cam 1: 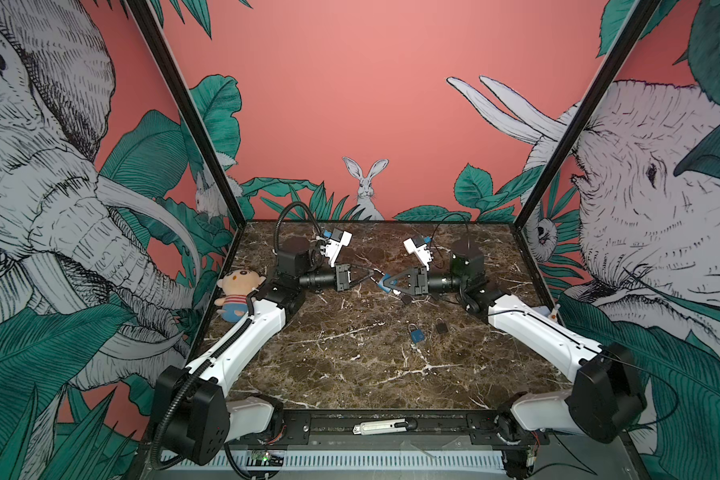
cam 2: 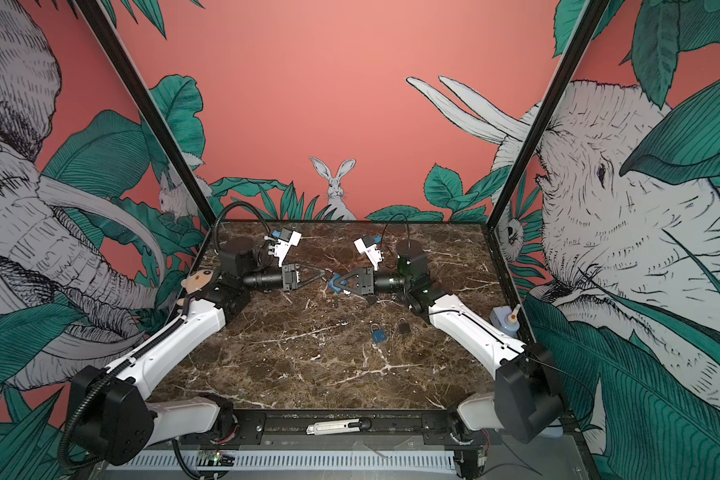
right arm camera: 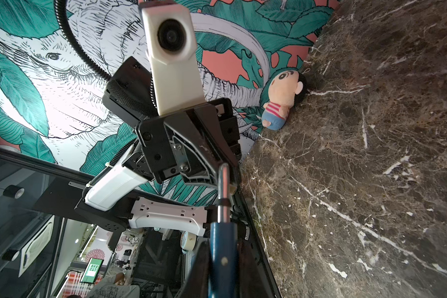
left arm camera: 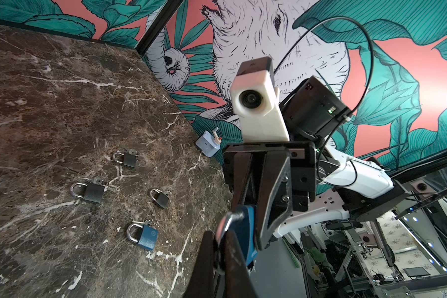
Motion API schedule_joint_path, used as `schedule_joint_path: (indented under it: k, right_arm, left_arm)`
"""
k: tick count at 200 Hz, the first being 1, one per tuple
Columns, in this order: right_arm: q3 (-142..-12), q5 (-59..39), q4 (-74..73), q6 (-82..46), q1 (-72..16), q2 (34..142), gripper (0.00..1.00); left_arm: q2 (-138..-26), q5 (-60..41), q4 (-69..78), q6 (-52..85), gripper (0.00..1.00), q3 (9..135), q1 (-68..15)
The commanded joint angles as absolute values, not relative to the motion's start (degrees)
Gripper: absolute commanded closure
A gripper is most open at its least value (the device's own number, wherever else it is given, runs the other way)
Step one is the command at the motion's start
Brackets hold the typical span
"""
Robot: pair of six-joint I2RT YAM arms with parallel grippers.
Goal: Lock with the key
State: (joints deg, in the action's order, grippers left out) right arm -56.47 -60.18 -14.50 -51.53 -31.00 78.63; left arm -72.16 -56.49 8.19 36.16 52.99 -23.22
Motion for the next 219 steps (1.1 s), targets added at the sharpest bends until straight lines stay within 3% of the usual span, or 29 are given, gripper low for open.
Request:
schedule_joint_path:
  k: [1,179,219]
  right_arm:
    - [-58.67,-61.88,-24.3,-49.73,-32.3,76.16,1.0]
    - [-63.4,-60.34,-18.57,-44.3,-33.31,81.68,1.0]
    - [-63.64,-60.41,-18.81,-44.21,-33.49,83.0,1.0]
  left_arm:
    - [-73.49,-55.44,3.39,34.1,1.0,49.59,-26.1]
    - [-68.49,-59.06,6.36,38.67,1.0,44.03,-35.39]
    - [-67.02,-54.86,5.45,37.79,1.0,44.24,-35.51]
